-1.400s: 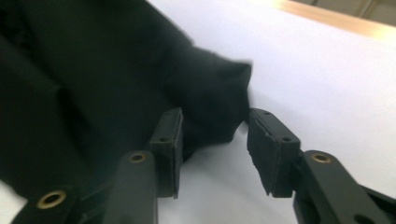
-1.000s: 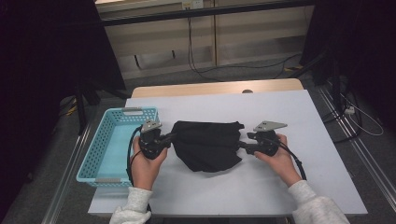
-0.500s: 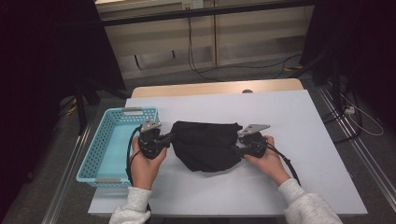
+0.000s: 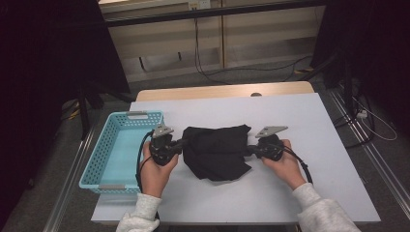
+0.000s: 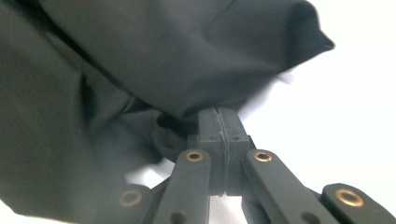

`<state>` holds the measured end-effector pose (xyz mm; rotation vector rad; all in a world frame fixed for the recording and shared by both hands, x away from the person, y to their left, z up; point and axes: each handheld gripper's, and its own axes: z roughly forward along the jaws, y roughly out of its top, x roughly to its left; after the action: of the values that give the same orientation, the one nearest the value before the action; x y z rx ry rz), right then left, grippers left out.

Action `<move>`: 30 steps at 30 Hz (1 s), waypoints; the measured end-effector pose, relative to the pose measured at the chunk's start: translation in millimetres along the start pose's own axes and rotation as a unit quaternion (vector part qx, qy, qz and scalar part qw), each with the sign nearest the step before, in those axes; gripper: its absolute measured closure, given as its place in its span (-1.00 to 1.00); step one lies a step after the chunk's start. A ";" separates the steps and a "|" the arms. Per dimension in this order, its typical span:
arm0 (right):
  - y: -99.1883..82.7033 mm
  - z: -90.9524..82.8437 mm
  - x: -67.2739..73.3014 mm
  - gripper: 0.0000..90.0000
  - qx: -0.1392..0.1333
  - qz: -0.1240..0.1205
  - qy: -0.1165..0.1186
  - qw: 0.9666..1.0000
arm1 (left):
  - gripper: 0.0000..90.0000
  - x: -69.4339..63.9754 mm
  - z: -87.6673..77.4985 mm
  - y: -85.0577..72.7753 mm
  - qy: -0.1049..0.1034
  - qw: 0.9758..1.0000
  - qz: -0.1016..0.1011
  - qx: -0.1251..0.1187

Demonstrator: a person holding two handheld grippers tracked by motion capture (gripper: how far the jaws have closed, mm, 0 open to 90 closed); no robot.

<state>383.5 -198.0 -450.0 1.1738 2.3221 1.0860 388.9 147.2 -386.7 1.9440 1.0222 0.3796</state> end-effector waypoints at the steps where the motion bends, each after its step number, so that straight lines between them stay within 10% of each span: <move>1: -1.5 -5.7 -2.4 1.00 -0.002 0.000 -0.007 1.000 | 0.92 -5.1 4.1 -0.4 -0.009 1.000 0.004 -0.001; 11: -21.5 -45.2 -23.4 0.99 -0.020 0.028 -0.025 0.999 | 0.92 -18.9 17.0 1.4 -0.020 0.999 0.025 0.011; 19: -16.5 -26.8 -20.2 0.37 -0.023 0.031 -0.036 0.999 | 0.92 -3.9 4.1 1.7 -0.008 1.000 0.002 0.000; 30: -2.4 3.9 -21.1 0.12 -0.035 0.064 -0.034 0.997 | 0.92 17.0 -15.3 -1.3 0.020 1.000 -0.017 -0.007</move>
<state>397.4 -213.7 -455.5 1.3263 2.1654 1.1420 389.5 169.4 -381.2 1.9102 1.0745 0.4059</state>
